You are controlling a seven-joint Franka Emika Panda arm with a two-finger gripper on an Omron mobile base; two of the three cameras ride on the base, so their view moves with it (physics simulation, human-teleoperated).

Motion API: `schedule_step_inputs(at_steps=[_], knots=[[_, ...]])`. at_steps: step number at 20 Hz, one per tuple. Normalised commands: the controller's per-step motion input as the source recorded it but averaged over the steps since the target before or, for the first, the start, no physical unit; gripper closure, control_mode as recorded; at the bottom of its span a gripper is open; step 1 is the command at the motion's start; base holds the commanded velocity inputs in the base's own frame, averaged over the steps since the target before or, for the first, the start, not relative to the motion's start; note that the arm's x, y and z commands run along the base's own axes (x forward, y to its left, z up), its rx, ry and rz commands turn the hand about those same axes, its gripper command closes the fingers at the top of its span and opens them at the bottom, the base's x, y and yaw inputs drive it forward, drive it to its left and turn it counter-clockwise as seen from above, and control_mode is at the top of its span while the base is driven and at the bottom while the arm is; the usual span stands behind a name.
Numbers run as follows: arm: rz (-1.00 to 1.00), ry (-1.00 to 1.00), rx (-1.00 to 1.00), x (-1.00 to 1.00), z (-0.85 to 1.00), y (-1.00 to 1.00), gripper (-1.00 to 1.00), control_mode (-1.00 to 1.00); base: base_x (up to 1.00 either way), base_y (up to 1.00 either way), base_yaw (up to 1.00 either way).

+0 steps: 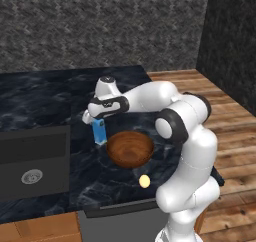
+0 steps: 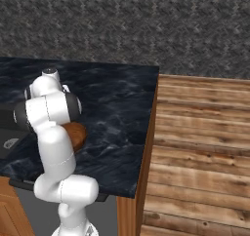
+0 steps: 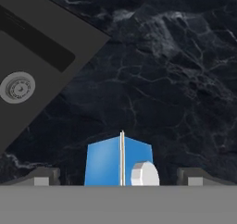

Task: Gather the eggs and milk located in the vicinity of the sink area and place them right next to the bowl.

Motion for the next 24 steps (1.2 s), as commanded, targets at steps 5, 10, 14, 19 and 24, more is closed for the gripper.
schedule_step_inputs(at_steps=[5,10,14,19,24], knots=[[0.0,0.0,0.0,-0.03,-0.28,0.0,1.0,-1.0,0.0,0.0,0.0],[0.0,0.0,0.0,-0.19,-0.19,0.0,1.0,-1.0,0.0,0.0,0.0],[0.0,0.0,0.0,-0.18,-0.12,0.0,1.0,-1.0,0.0,0.0,0.0],[0.0,0.0,0.0,0.0,0.0,0.0,1.0,-1.0,0.0,0.0,0.0],[0.0,0.0,0.0,0.0,0.0,-0.04,1.0,-1.0,0.0,0.0,0.0]])
